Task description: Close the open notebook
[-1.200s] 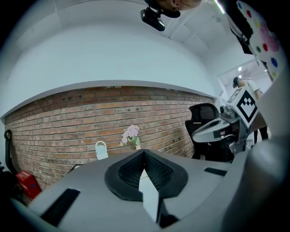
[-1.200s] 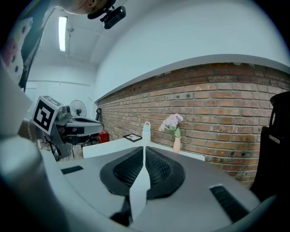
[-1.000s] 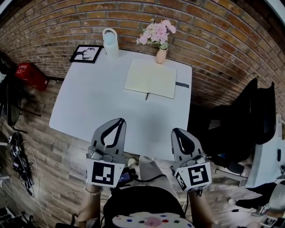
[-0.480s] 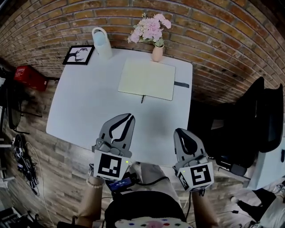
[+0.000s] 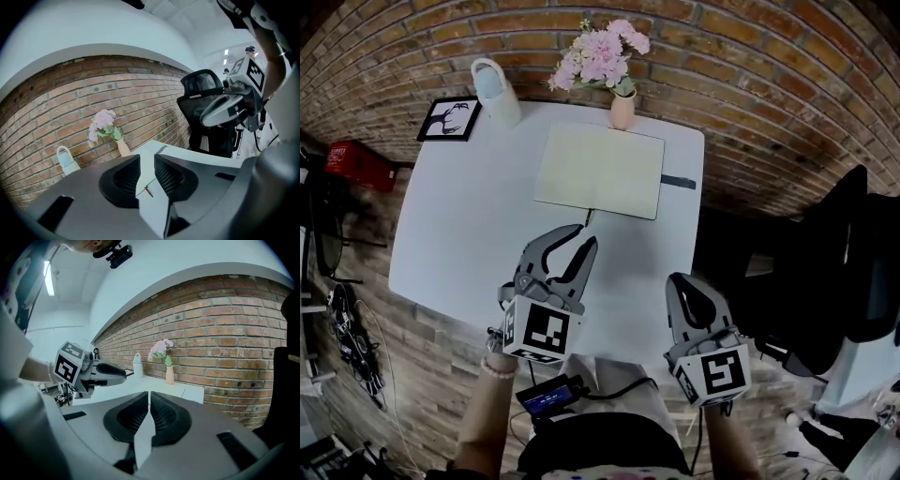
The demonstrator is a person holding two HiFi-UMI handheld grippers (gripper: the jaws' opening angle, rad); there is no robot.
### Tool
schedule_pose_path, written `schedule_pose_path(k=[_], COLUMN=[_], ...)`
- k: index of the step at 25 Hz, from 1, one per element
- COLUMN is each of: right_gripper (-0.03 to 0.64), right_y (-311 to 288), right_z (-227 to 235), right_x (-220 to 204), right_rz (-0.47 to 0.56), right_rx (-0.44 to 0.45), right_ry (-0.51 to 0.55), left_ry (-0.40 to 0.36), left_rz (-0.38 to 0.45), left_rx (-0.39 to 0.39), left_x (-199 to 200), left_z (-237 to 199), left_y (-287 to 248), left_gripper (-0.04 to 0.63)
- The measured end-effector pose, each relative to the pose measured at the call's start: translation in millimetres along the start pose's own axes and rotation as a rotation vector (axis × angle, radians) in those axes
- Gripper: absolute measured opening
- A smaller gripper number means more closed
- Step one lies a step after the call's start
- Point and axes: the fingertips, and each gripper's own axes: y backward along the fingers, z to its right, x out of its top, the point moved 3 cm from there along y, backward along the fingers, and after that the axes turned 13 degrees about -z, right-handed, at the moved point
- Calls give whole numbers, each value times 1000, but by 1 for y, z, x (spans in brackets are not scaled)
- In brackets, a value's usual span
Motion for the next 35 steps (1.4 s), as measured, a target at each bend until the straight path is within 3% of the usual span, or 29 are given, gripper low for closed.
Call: schedule_pose_path(k=[12, 18, 23, 31, 35], right_gripper=[40, 40, 40, 40, 40], right_y=[-24, -37, -44, -47, -49], right_z=[27, 38, 53, 58, 59], right_x=[-14, -6, -13, -17, -18], right_rz=[-56, -33, -67, -80, -82], right_rx=[21, 14, 4, -1, 1], right_ry=[-33, -72, -36, -45, -48], left_ry=[-231, -318, -401, -463, -414], left_rz=[-195, -263, -306, -336, -322], left_rx=[-5, -36, -35, 1, 20], left_x=[-35, -50, -60, -69, -68], left_z=[5, 12, 16, 18, 17], left_y=[-93, -122, -142, -155, -158], left_gripper=[117, 141, 147, 147, 146])
